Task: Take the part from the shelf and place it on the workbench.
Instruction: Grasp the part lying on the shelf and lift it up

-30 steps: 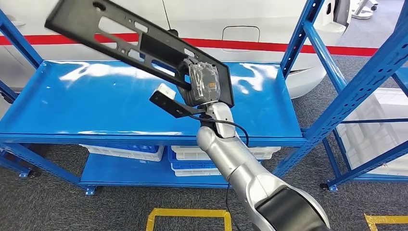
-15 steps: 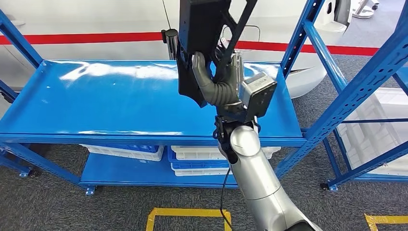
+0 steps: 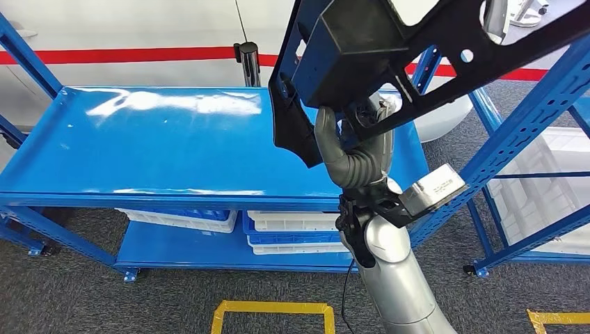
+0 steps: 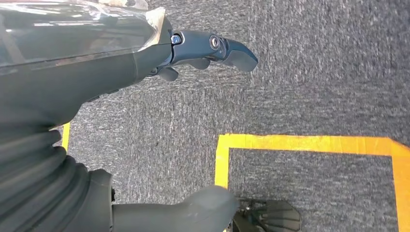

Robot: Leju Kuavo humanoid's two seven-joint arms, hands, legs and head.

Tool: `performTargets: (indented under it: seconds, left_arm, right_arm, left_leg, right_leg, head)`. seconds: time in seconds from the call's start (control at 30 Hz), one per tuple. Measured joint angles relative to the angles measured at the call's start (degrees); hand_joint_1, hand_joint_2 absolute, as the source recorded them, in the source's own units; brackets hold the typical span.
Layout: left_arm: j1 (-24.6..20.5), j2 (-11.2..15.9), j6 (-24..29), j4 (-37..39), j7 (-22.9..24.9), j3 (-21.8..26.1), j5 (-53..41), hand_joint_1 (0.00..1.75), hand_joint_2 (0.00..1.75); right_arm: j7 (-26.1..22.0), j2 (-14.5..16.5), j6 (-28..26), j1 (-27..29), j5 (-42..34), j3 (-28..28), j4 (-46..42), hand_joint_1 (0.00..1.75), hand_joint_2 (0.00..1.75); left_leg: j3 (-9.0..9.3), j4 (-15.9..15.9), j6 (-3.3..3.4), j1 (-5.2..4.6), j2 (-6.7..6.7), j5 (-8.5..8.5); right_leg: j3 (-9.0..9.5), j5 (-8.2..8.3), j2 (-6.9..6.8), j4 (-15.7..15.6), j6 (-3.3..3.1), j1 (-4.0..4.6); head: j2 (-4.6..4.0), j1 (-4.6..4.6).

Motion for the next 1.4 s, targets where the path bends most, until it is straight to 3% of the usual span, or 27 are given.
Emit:
performTargets:
  seconds: [0.17, 0.3, 0.37, 0.43, 0.5, 0.57, 0.6, 0.67, 0.73, 0.83, 0.9, 0.93, 1.0, 1.03, 1.07, 1.1, 1.13, 1.2, 1.27, 1.37, 1.4]
  left_arm:
    - [-0.1, 0.4, 0.1, 0.0, -1.0, 0.0, 0.0, 0.0, 1.75]
    - [-0.1, 0.8, 0.0, 0.0, -1.1, 0.0, 0.3, 0.0, 1.75]
    - [-0.2, 0.8, 0.0, 0.0, -1.2, 0.0, 0.5, 0.0, 1.75]
    - [-0.3, 0.8, -0.1, 0.0, -1.2, 0.0, 0.5, 0.0, 1.75]
    - [-0.5, 0.8, -0.1, 0.0, -1.3, 0.1, 0.5, 0.0, 1.75]
    - [-0.6, 0.9, -0.1, 0.0, -1.3, 0.2, 0.6, 0.0, 1.75]
    - [-0.6, 0.8, -0.2, 0.0, -1.4, 0.3, 0.6, 0.0, 1.75]
    - [-0.6, 0.8, -0.4, 0.0, -1.6, 0.4, 0.7, 0.0, 1.75]
    - [-0.7, 0.9, -0.5, 0.0, -1.8, 0.5, 0.8, 0.0, 1.75]
    - [-0.8, 0.9, -0.5, -0.1, -1.9, 0.9, 0.9, 0.0, 1.75]
    - [-0.7, 0.9, -0.5, -0.1, -1.9, 1.1, 1.0, 0.0, 1.75]
    - [-0.7, 0.9, -0.5, -0.1, -1.9, 1.1, 1.0, 0.0, 1.75]
    - [-0.8, 0.9, -0.6, -0.1, -1.9, 1.2, 1.0, 0.0, 1.75]
    - [-0.8, 0.9, -0.6, -0.1, -2.0, 1.3, 1.0, 0.0, 1.75]
    - [-0.8, 0.9, -0.7, -0.1, -2.1, 1.3, 1.1, 0.0, 1.75]
    - [-0.8, 0.9, -0.8, -0.1, -2.2, 1.3, 1.2, 0.0, 1.75]
    - [-0.8, 0.9, -0.9, -0.1, -2.3, 1.3, 1.3, 0.0, 1.75]
    - [-1.0, 1.0, -1.1, -0.1, -2.5, 1.3, 1.5, 0.0, 1.75]
    - [-1.2, 1.0, -1.3, -0.1, -2.8, 1.3, 1.7, 0.0, 1.75]
    - [-1.3, 1.0, -3.2, -0.1, -3.4, 1.5, 2.4, 0.0, 1.75]
    - [-1.3, 1.0, -4.7, -0.1, -3.7, 1.6, 2.8, 0.0, 1.75]
  right_arm:
    - [-0.5, -1.9, -0.7, 1.2, 0.1, 1.2, 0.0, 1.75, 1.75]
    - [-0.7, -2.8, -0.8, 2.2, 0.2, 2.1, -0.1, 1.75, 1.75]
    - [-0.7, -3.0, -0.8, 2.5, 0.2, 2.4, -0.2, 1.75, 1.75]
    - [-0.8, -3.3, -0.8, 2.6, 0.2, 2.5, -0.4, 1.75, 1.75]
    - [-0.9, -3.8, -0.8, 2.9, 0.2, 2.7, -0.4, 1.75, 1.75]
    - [-0.9, -4.2, -0.8, 3.3, 0.2, 2.8, -0.4, 1.75, 1.75]
    - [-0.8, -4.4, -0.8, 3.4, 0.2, 2.9, -0.3, 1.75, 1.75]
    - [-0.5, -4.6, -0.8, 3.5, 0.3, 3.0, -0.3, 1.75, 1.75]
    - [-0.3, -4.7, -0.8, 3.6, 0.3, 3.1, -0.3, 1.75, 1.75]
    - [-0.2, -4.6, -0.8, 3.9, 0.3, 3.2, -0.3, 1.75, 1.75]
    - [-0.1, -4.6, -0.8, 3.9, 0.3, 3.2, -0.3, 1.75, 1.75]
    - [-0.1, -4.5, -0.8, 4.0, 0.3, 3.2, -0.3, 1.75, 1.75]
    - [-0.1, -4.5, -0.8, 4.1, 0.3, 3.2, -0.3, 1.75, 1.75]
    - [0.0, -4.5, -0.8, 4.1, 0.3, 3.2, -0.3, 1.75, 1.75]
    - [0.2, -4.5, -0.8, 4.2, 0.3, 3.2, -0.3, 1.75, 1.75]
    - [0.4, -4.5, -0.7, 4.3, 0.3, 3.2, -0.3, 1.75, 1.75]
    - [0.6, -4.5, -0.7, 4.4, 0.4, 3.2, -0.3, 1.75, 1.75]
    - [0.8, -4.5, -0.7, 4.4, 0.6, 3.2, -0.3, 1.75, 1.75]
    - [0.8, -4.5, -0.7, 4.5, 1.1, 3.1, -0.3, 1.75, 1.75]
    - [1.0, -4.4, -0.2, 4.7, 2.3, 3.1, -0.3, 1.75, 1.75]
    - [1.1, -4.3, 0.2, 4.8, 2.5, 3.0, -0.3, 1.75, 1.75]
  left_leg:
    - [-0.06, 0.2, 0.3, -0.1, 0.0, -0.18]
    - [-0.06, 0.4, 0.92, -0.28, 0.0, -0.45]
    - [0.54, -0.5, 1.54, -0.11, 0.12, -0.08]
    - [1.31, -1.5, 2.26, 0.14, 0.39, 0.5]
    - [1.44, -1.6, 2.51, 0.12, 0.52, 0.72]
    - [1.32, -1.6, 2.45, 0.17, 0.52, 0.71]
    - [1.27, -1.5, 2.35, 0.27, 0.52, 0.68]
    - [1.1, -0.9, 1.78, 0.55, 0.46, 0.45]
    - [0.68, -0.1, 0.78, 0.58, 0.26, 0.18]
    - [0.19, 0.7, -0.21, 0.47, -0.03, 0.29]
    - [-0.61, 1.9, -0.6, 0.86, 0.08, -1.15]
    - [-1.46, 4.0, -0.76, 1.01, 0.17, -3.08]
    - [-3.96, 11.2, -0.94, 1.06, 0.3, -8.27]
    - [-5.03, 14.9, -0.97, 1.05, 0.3, -10.17]
    - [-5.37, 17.2, -0.89, 1.04, 0.3, -10.96]
    - [-4.69, 17.4, -0.69, 1.02, 0.3, -10.64]
    - [-2.86, 15.4, -0.33, 0.95, 0.3, -9.42]
    - [2.8, 7.4, 0.76, 0.52, 0.29, -7.11]
    - [6.53, 1.6, 1.39, -0.08, 0.32, -6.51]
    - [6.8, -0.1, 1.87, -0.58, 0.44, -5.57]
    - [6.59, -0.6, 2.2, -0.52, 0.59, -4.84]
  right_leg:
    - [0.06, 0.01, 0.0, -0.1, 0.11, -0.19]
    - [0.23, 0.01, 0.0, -0.3, 0.43, -0.41]
    - [0.08, -0.27, -0.05, 0.0, 0.74, -0.34]
    - [-1.33, -2.29, -0.13, 3.4, 0.63, -0.34]
    - [-4.76, -5.88, -0.16, 11.0, 0.29, -0.65]
    - [-7.14, -7.49, -0.18, 16.2, 0.84, -1.1]
    - [-6.68, -6.8, -0.21, 15.5, 1.52, -1.37]
    - [-2.72, -3.9, -0.45, 8.1, 3.14, -2.09]
    - [0.7, -1.76, -0.32, 2.4, 3.64, -2.01]
    - [0.57, -1.41, 0.1, 2.0, 2.63, -1.87]
    - [0.0, -1.03, 0.08, 2.1, 1.62, -2.09]
    - [-0.37, -0.67, 0.04, 2.0, 1.0, -2.08]
    - [-1.26, 0.0, -0.05, 2.0, -0.01, -1.68]
    - [-1.72, 0.31, -0.1, 2.0, -0.33, -1.41]
    - [-2.17, 0.62, -0.14, 2.0, -0.54, -1.15]
    - [-2.56, 0.94, -0.17, 2.1, -0.64, -0.92]
    - [-2.9, 1.25, -0.17, 2.1, -0.62, -0.73]
    - [-3.34, 1.85, -0.14, 2.1, -0.48, -0.45]
    - [-3.47, 2.45, -0.24, 2.0, 0.02, -0.4]
    - [-3.52, 3.3, -0.47, 1.7, 1.34, -0.6]
    - [-3.93, 2.77, -0.48, 2.2, 1.54, -0.6]
  head:
    - [0.0, -0.02]
    - [0.0, -0.03]
    - [0.0, -0.01]
    - [0.01, 0.08]
    - [0.0, 0.11]
    - [0.0, 0.1]
    - [0.01, 0.1]
    - [0.01, 0.13]
    - [-0.01, 0.27]
    - [0.01, 0.14]
    - [0.0, -0.03]
    - [0.0, -0.1]
    - [-0.01, -0.21]
    - [0.0, -0.25]
    - [0.0, -0.24]
    - [0.0, -0.24]
    - [0.0, -0.23]
    - [-0.01, -0.22]
    - [-0.01, -0.19]
    - [-0.01, -0.25]
    - [-0.01, -0.21]
